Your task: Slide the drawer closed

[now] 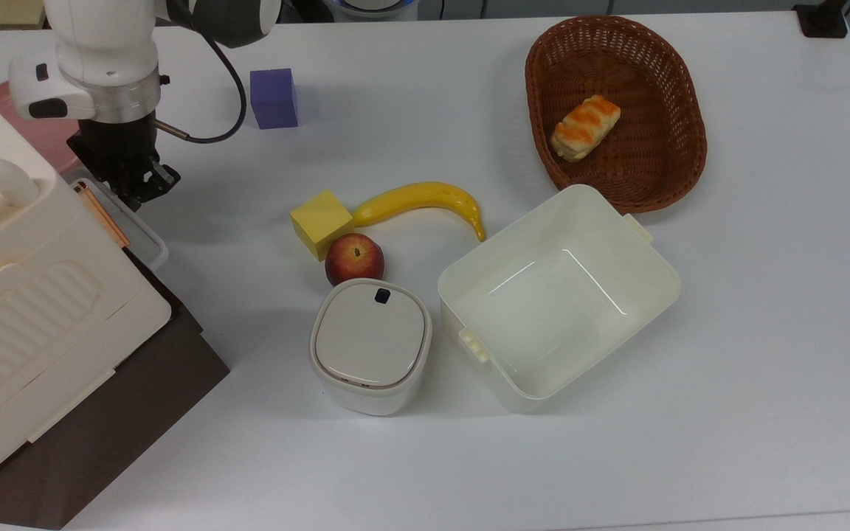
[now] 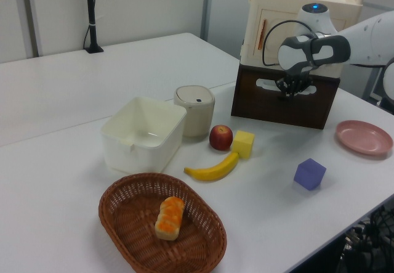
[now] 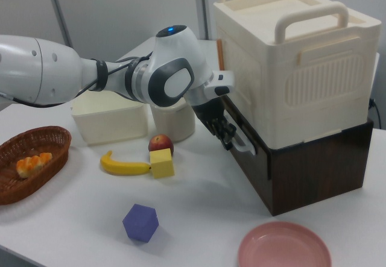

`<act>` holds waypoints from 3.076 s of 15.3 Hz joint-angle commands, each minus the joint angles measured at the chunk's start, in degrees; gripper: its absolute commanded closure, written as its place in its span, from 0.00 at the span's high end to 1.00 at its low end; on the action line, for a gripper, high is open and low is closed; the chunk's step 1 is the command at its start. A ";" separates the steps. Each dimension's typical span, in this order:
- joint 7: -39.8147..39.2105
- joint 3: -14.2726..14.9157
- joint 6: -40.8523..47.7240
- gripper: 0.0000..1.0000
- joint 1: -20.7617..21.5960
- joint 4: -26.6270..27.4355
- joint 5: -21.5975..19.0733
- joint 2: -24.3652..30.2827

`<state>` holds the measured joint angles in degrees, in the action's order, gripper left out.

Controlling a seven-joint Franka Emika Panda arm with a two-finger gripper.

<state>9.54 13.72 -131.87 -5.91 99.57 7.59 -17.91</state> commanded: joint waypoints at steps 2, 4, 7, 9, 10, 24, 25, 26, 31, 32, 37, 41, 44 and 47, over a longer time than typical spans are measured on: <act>-0.84 0.51 -1.37 0.00 -0.68 -2.01 -1.79 -0.73; -1.01 0.78 -1.37 0.00 -0.77 -2.01 -2.93 -0.73; -1.10 1.13 -1.37 0.00 -0.77 -2.10 -3.11 -0.64; -1.28 1.13 -1.37 0.00 -0.68 -2.02 -2.50 -0.55; -1.80 1.13 -1.28 0.00 -0.51 -1.93 -2.41 -0.46; -3.83 -11.09 17.85 0.00 6.70 -2.97 -5.65 10.52; -4.35 -11.26 20.57 0.00 6.79 -4.55 -6.79 11.13; -5.57 -11.26 23.65 0.00 6.79 -6.04 -8.45 11.83; -12.44 -9.42 33.95 0.84 6.79 -9.05 -11.81 15.79; -12.44 -9.42 34.57 1.00 7.05 -9.05 -11.72 16.06; -10.96 -9.50 35.28 1.00 8.11 -8.96 -11.02 16.76; -9.72 -9.33 35.02 1.00 8.10 -9.05 -10.14 16.94; -6.64 -9.68 35.02 1.00 8.54 -8.69 -10.05 16.85; -6.55 -9.77 35.10 1.00 8.72 -8.52 -10.05 16.68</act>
<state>1.38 3.66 -97.79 1.76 90.25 -2.85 -2.08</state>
